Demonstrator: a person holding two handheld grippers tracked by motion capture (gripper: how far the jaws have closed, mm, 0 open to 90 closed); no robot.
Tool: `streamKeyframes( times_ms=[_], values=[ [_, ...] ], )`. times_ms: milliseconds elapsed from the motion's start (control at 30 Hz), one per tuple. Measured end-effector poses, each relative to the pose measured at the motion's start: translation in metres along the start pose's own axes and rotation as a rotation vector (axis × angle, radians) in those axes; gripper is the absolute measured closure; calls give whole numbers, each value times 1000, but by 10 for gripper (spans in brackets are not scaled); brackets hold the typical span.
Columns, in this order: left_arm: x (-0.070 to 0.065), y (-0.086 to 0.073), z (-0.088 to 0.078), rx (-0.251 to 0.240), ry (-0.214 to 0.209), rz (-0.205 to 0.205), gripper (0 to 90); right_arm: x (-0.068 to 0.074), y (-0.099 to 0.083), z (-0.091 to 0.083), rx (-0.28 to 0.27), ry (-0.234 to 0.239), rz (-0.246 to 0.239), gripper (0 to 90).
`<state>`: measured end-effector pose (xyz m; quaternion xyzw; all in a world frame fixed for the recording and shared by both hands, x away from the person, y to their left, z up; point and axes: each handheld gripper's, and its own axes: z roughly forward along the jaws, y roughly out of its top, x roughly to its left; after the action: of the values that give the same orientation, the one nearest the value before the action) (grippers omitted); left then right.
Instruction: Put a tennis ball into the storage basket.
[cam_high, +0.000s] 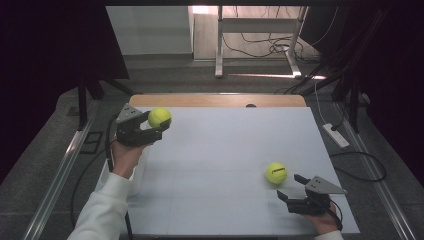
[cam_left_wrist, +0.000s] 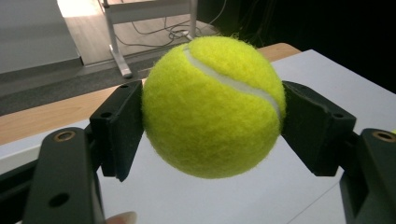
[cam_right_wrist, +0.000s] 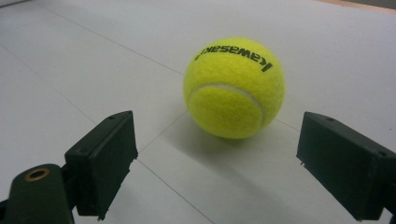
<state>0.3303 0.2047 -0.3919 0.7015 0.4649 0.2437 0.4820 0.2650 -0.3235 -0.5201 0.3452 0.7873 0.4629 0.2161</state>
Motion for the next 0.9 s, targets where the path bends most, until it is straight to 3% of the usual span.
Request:
streamKeyframes(
  times_ms=[900],
  values=[
    [30,0,-5,28,95,-26,264,0,-1,0,4,-1,0,118]
  ],
)
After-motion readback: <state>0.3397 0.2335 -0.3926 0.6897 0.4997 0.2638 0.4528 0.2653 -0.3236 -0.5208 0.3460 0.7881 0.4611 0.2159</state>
